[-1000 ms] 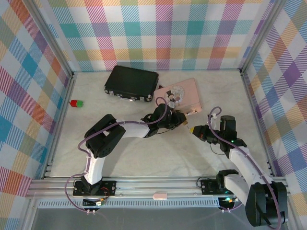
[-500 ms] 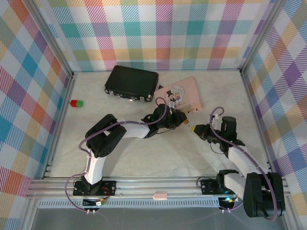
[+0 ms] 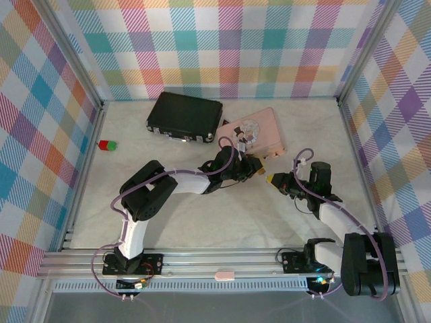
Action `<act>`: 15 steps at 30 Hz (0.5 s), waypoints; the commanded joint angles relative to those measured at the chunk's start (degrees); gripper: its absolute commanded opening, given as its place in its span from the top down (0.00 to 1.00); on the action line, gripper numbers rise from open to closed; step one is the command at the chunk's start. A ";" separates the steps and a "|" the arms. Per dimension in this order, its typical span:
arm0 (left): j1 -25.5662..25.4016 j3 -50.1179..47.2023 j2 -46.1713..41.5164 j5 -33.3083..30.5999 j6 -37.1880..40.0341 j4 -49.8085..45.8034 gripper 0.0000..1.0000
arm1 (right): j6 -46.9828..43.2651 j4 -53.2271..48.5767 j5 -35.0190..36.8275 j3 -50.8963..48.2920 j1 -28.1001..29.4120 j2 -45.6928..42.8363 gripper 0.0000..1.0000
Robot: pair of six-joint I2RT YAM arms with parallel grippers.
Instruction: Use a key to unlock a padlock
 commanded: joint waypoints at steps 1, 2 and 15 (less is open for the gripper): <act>0.11 -0.54 -0.80 1.90 -1.39 5.71 1.00 | 1.19 3.70 -2.14 0.25 -0.38 1.24 1.00; 0.06 -0.56 -0.82 1.77 -1.46 5.89 1.00 | 1.33 4.07 -2.30 0.28 -0.42 1.52 1.00; -0.33 -0.58 -0.71 2.78 -1.82 7.55 1.00 | 1.69 5.47 -3.32 0.77 -0.39 2.80 1.00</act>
